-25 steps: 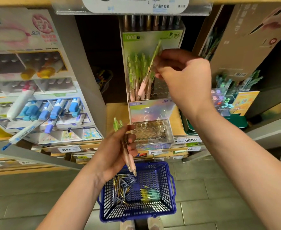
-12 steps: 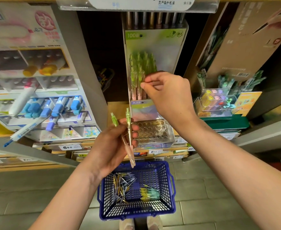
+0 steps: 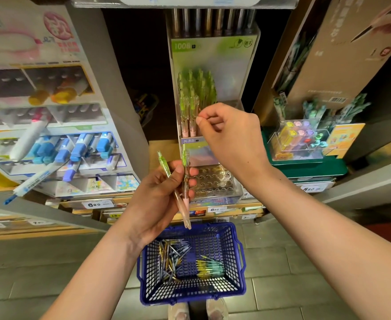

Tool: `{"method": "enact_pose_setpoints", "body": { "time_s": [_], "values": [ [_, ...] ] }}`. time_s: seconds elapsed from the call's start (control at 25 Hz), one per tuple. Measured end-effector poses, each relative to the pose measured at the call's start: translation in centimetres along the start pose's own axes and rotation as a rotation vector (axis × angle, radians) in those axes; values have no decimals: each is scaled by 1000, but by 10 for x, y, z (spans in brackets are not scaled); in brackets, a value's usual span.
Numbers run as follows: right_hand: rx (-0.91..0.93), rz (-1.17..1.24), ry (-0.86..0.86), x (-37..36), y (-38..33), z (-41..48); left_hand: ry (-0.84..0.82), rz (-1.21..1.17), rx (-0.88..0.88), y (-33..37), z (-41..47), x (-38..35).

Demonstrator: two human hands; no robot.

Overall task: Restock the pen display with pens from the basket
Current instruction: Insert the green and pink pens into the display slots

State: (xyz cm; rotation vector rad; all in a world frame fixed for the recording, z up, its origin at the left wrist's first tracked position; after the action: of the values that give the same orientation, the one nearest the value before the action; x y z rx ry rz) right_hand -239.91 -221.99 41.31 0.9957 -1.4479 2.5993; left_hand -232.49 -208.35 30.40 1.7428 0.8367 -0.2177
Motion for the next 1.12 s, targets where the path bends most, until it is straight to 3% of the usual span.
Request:
{"method": "enact_pose_setpoints", "body": {
  "time_s": [0.4, 0.64, 0.8, 0.96, 1.04, 1.12],
  "values": [
    [2, 10, 7, 0, -2, 2, -7, -5, -46, 1, 2, 1],
    [-409, 206, -448, -26, 20, -40, 61, 32, -163, 12, 4, -4],
    [-462, 312, -380, -25, 17, -48, 103, 40, -166, 10, 4, -4],
    [-462, 252, -397, -21, 15, -48, 81, 58, -139, 7, 3, 0],
    [-425, 210, -299, -1, 13, -34, 156, 143, -95, 4, 1, 7],
    [-383, 259, -89, 31, 11, -12, 259, 188, -29, -1, 0, 18]
  ]
}}
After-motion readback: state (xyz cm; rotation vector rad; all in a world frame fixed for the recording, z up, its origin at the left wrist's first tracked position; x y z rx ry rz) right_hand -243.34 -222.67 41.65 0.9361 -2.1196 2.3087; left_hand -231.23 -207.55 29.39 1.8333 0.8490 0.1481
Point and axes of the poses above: each hand's wrist, its own z-axis towards the middle knuckle, its own x-axis out of the back of the hand, y = z × x, the point moved 8 cm from there along z, towards the middle knuckle, and after that the axes turned 5 degrees about z, right-handed, at the moved point
